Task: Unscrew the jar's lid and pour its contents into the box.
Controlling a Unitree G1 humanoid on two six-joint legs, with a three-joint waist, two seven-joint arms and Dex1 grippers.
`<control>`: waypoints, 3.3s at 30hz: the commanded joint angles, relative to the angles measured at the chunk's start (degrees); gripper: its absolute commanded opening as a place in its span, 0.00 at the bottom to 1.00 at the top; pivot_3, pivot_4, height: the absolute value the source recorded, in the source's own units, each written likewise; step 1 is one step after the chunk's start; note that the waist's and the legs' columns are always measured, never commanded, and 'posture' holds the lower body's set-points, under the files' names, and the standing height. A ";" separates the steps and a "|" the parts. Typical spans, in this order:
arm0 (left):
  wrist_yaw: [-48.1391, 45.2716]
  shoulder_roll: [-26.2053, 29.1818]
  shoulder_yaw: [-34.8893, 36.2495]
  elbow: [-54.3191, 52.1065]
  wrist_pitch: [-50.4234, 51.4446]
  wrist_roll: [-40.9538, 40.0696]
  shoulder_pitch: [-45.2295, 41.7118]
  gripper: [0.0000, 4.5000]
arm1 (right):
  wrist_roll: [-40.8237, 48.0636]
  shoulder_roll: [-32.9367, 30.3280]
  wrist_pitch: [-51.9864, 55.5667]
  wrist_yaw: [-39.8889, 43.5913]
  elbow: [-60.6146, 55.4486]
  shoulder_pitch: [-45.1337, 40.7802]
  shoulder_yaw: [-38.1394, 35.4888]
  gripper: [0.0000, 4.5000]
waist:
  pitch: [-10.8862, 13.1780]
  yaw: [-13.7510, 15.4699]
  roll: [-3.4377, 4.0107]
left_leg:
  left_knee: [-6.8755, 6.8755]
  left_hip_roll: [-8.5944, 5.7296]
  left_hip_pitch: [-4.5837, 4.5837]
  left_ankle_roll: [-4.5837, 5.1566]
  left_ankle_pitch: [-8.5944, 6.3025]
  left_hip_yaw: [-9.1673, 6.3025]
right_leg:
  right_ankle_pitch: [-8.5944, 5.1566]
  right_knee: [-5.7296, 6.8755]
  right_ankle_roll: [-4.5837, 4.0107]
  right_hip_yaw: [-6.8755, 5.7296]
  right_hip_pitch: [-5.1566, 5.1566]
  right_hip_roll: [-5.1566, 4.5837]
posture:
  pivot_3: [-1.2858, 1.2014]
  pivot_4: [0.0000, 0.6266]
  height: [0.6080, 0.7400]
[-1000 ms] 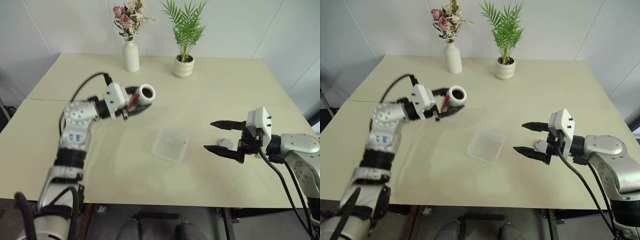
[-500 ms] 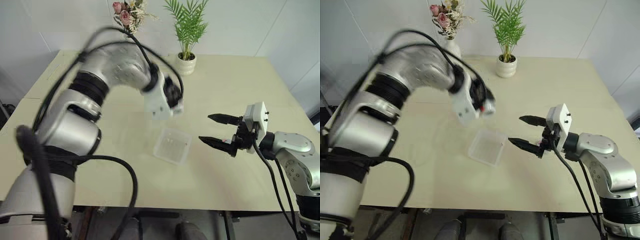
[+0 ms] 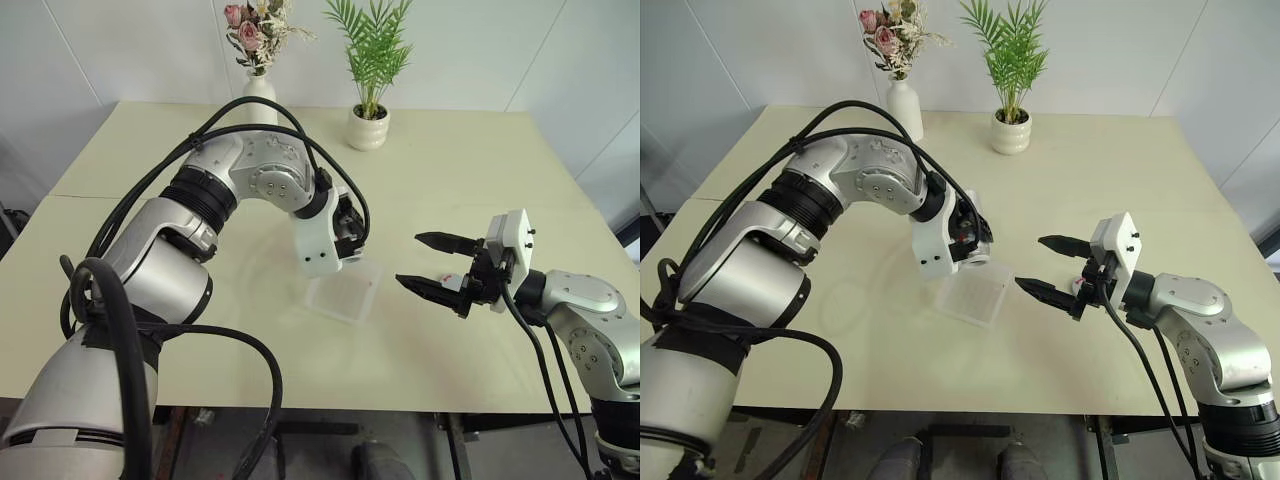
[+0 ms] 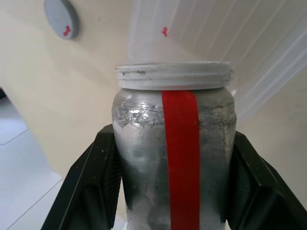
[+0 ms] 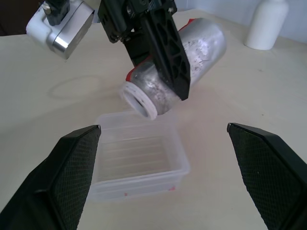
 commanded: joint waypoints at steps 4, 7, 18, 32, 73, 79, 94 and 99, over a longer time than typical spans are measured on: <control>6.01 -1.05 -1.38 2.43 4.29 7.19 -7.15 0.53 | 1.09 -0.26 -0.29 1.03 -0.03 -1.94 -0.87 0.99 | 0.00 0.02 0.00 | -0.01 -0.01 -0.02 0.00 0.01 0.00 | 0.00 0.01 0.00 0.01 -0.03 0.01 | 0.52 0.24 1.00; 7.12 -2.18 -4.75 1.97 5.42 11.88 -7.19 0.53 | 0.97 0.34 -0.32 1.10 0.44 -2.74 -0.25 0.99 | 0.00 0.03 0.00 | -0.01 -0.02 -0.03 0.00 0.01 0.01 | 0.00 -0.02 0.01 0.01 -0.03 0.00 | 0.52 0.24 1.00; 6.51 -3.70 -4.19 4.10 7.08 10.96 -9.40 0.53 | 0.33 0.76 -0.68 0.85 0.88 -2.65 -0.29 0.99 | 0.00 -0.09 0.00 | 0.00 0.01 -0.02 -0.03 0.03 0.07 | 0.00 0.12 0.01 0.09 -0.11 0.02 | 0.52 0.24 1.00; -18.76 -0.56 20.18 7.30 24.59 -26.49 1.64 0.53 | 0.95 0.07 0.56 0.51 -0.49 -0.60 -1.37 0.99 | -0.01 -0.32 0.02 | 0.46 0.05 -0.02 -0.02 0.03 0.06 | -0.01 0.76 -0.01 0.08 -0.20 0.04 | 0.52 0.24 1.00; 15.04 -3.82 56.41 -51.27 82.51 -62.57 55.49 0.53 | -1.11 -1.41 0.58 1.25 -0.06 0.84 -1.04 0.99 | -0.03 -0.01 0.02 | 0.03 0.07 0.99 0.07 0.16 -0.18 | 0.42 -0.16 -0.10 -0.33 1.05 -0.12 | 0.52 0.24 1.00; 8.93 -1.06 52.47 -46.58 75.65 -60.45 52.32 0.53 | -2.55 -3.88 -0.02 2.86 0.52 2.11 -1.25 0.99 | -0.03 -0.05 0.02 | -0.07 0.06 0.98 0.05 0.16 -0.13 | 0.41 -0.23 -0.11 -0.31 1.00 -0.11 | 0.52 0.24 1.00; -9.19 8.69 33.33 -22.72 46.53 -40.01 23.00 0.53 | -4.73 -4.35 -1.75 5.16 2.43 1.86 0.44 0.99 | -0.01 0.19 -0.02 | -0.08 0.00 0.89 0.06 0.17 -0.12 | 0.45 -0.43 -0.09 -0.33 1.01 -0.10 | 0.52 0.24 1.00; -12.60 8.89 21.65 -11.41 28.57 -26.43 9.43 0.53 | -5.37 -3.80 -2.72 5.43 4.21 0.50 1.37 0.99 | -0.03 0.07 0.02 | -0.32 0.00 0.85 0.13 0.04 0.08 | 0.45 -0.82 -0.05 -0.22 1.00 -0.14 | 0.52 0.24 1.00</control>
